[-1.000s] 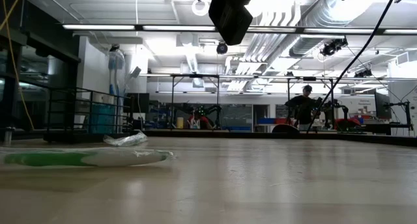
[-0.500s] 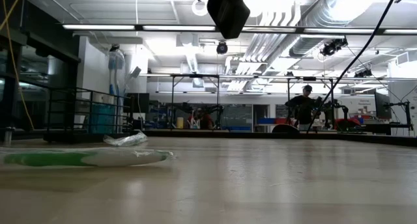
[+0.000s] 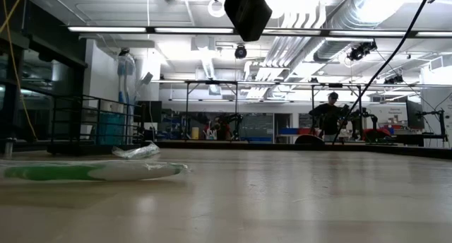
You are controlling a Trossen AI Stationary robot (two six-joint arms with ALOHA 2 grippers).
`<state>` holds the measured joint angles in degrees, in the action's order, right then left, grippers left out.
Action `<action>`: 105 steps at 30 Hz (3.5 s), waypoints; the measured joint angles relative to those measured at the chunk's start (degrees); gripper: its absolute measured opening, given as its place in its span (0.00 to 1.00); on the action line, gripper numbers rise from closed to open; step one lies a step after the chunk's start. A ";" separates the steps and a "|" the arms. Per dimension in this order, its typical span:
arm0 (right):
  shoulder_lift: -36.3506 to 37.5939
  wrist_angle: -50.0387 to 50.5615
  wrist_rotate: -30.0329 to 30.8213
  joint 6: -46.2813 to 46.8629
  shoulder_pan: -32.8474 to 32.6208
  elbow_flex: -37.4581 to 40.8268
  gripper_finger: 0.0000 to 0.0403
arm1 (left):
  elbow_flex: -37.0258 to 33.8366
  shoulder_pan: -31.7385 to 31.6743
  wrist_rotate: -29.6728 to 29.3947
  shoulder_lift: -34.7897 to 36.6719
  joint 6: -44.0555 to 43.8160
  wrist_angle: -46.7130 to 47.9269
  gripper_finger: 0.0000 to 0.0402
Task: Pick & Place toothbrushing station
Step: Put the middle green toothbrush into the black wire organizer
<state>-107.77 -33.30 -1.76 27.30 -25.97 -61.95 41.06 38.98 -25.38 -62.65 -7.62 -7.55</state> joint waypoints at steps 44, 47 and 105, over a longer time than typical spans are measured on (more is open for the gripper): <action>0.00 2.30 6.49 1.45 -3.13 -0.02 0.26 | 14.57 4.35 -25.76 26.68 -31.47 66.57 0.00; 0.00 2.36 6.58 1.60 -3.11 -0.01 0.26 | 17.47 3.56 -25.66 24.11 -38.21 75.19 0.00; -0.03 3.13 6.09 1.58 -3.28 -0.02 0.26 | 0.66 1.68 -22.72 20.64 -70.28 85.04 0.00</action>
<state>-107.79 -30.17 4.34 28.88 -29.26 -61.97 41.72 40.66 -48.10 -42.01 -77.90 77.49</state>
